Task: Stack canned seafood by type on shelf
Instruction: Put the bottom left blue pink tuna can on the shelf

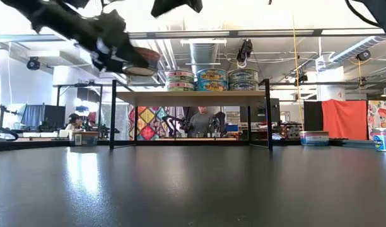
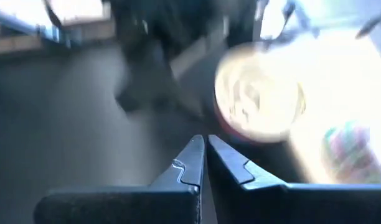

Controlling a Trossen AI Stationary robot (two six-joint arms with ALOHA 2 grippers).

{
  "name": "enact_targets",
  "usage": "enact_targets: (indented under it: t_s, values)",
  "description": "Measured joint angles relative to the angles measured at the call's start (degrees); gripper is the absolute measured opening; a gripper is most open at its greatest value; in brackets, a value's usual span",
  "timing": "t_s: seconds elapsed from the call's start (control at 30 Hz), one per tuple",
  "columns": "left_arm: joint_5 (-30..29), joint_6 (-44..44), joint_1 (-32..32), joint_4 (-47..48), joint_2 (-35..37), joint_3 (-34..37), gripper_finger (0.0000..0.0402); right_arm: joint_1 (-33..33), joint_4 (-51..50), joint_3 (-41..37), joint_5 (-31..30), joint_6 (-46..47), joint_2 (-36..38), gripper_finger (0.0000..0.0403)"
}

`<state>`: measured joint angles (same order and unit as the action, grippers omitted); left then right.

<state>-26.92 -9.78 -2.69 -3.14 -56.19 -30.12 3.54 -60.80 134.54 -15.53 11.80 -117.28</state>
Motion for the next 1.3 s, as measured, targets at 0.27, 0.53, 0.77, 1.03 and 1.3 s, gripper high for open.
enact_targets:
  t_s: [0.27, 0.53, 0.77, 1.03, 1.3]
  values:
    - [6.6, 0.3, -13.3, 8.7, -6.4, -7.8, 0.0366, -8.9, 15.1, 0.0, 5.6, -11.9, -1.1, 0.0013]
    - [9.7, 0.0, -17.5, 11.1, -10.8, -12.3, 0.0366, -16.1, 16.2, 0.0, 8.5, -16.8, -5.5, 0.0013]
    - [10.0, 0.1, -17.6, 13.2, -10.5, -12.6, 0.0391, -17.6, 16.0, 0.0, 9.1, -19.7, -7.6, 0.0013]
    - [9.9, -1.3, -18.1, 15.9, -7.7, -12.5, 0.0396, -17.6, 16.7, 0.1, 12.8, -20.2, -10.2, 0.0013]
    - [11.5, 0.9, -18.6, 17.2, -9.2, -12.7, 0.0399, -17.6, 18.5, 0.0, 13.2, -18.8, -11.4, 0.0013]
